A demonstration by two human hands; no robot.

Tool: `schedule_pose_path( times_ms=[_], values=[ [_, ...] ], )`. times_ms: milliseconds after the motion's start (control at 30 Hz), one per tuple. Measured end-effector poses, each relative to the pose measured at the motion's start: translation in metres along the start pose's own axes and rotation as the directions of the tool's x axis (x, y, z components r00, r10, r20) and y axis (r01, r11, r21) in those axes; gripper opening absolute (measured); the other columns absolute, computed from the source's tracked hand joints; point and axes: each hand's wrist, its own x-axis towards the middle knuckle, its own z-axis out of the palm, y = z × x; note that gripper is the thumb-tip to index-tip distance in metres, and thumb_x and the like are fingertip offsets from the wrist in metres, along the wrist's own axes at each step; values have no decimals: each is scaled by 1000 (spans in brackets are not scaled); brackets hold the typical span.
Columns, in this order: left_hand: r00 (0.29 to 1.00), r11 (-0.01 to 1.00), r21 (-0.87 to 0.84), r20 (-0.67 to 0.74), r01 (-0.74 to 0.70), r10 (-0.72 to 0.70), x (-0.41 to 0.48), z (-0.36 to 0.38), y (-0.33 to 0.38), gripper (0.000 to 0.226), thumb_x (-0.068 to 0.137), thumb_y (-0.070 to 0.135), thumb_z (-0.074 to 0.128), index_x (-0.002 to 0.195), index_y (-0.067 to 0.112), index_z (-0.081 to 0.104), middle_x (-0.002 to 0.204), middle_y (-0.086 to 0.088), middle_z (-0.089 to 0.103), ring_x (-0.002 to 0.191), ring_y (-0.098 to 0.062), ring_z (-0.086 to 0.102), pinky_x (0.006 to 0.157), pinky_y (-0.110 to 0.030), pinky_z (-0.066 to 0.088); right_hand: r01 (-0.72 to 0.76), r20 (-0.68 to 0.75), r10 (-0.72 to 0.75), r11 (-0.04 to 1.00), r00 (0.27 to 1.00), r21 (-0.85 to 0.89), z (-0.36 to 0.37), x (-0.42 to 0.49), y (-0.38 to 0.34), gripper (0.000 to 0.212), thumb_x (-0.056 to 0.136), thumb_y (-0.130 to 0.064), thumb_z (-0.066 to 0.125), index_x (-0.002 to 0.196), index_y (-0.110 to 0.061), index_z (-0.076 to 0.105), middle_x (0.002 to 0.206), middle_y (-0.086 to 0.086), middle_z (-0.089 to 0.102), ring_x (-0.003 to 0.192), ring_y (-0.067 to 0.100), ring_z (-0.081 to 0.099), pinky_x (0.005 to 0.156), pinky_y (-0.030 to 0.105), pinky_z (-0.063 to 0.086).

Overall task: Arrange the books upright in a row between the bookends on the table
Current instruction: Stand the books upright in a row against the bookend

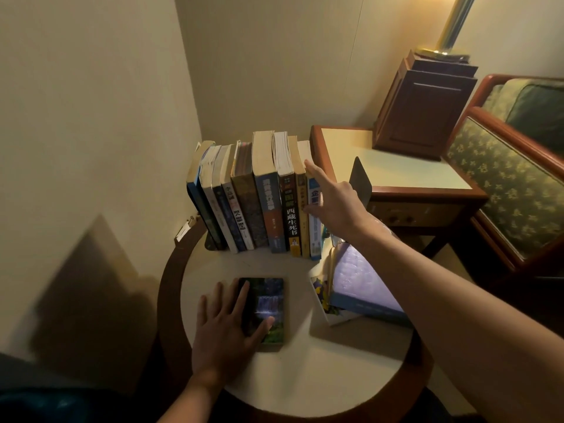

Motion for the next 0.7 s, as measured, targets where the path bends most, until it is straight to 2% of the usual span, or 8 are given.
schedule_pose_path(
  times_ms=[100,167,267,367,467,533,600,700],
  values=[
    [1000,1000,2,-5,18,-18,1,-1,1,93,81,91,9,157,38,-5,164,11,-14,151,-19,-20,123,-47,-10,25,-18,-24,1000,1000,14,-3,-17,5,105,89,-21,75,161,-22,-1,138,14,61,105,29,70,89,52,55],
    [1000,1000,2,3,31,-31,1,-1,2,94,80,92,7,157,39,-7,164,10,-16,151,-17,-22,123,-45,-10,32,-48,-31,999,998,14,-7,-34,15,103,90,-22,74,161,-21,-1,141,15,58,92,26,73,82,49,58],
    [999,999,-8,14,43,-43,1,-1,2,93,80,92,5,155,39,-11,163,9,-21,149,-16,-26,123,-44,-10,28,-116,-31,999,993,-30,-16,-65,36,97,88,-15,75,161,-20,12,131,14,65,82,20,74,74,43,63],
    [998,999,29,40,44,-46,1,-1,4,93,79,92,5,153,38,-12,162,7,-27,148,-20,-30,121,-46,-16,-26,-210,4,994,978,-104,-25,-104,62,88,85,-11,78,157,-16,29,121,9,71,84,21,75,70,38,63],
    [1000,1000,25,-15,-5,5,5,-2,12,86,87,82,14,156,32,8,167,3,-8,152,-24,-19,120,-48,-17,-169,-224,139,979,964,-116,-29,-143,87,76,86,-16,77,152,-17,40,121,6,71,93,25,74,75,43,63],
    [996,997,-21,-49,-70,69,12,-8,31,77,91,69,27,156,28,25,166,0,14,154,-26,-1,123,-51,-6,-289,-198,263,950,944,-116,-29,-164,101,68,88,-22,76,149,-19,46,125,6,70,102,26,71,82,42,62],
    [988,985,-98,-70,-144,137,20,-15,61,70,92,58,35,154,27,33,160,0,34,150,-26,24,123,-52,15,-409,-155,395,910,906,-67,-27,-180,112,65,89,-28,74,148,-18,48,128,6,68,106,26,69,86,35,59],
    [991,941,-317,14,-120,131,34,-22,113,59,99,50,45,152,25,38,154,2,43,142,-22,39,116,-43,32,-548,-85,551,834,830,62,-19,-197,120,70,90,-30,73,151,-17,41,134,7,64,115,27,64,92,34,54]
  ],
)
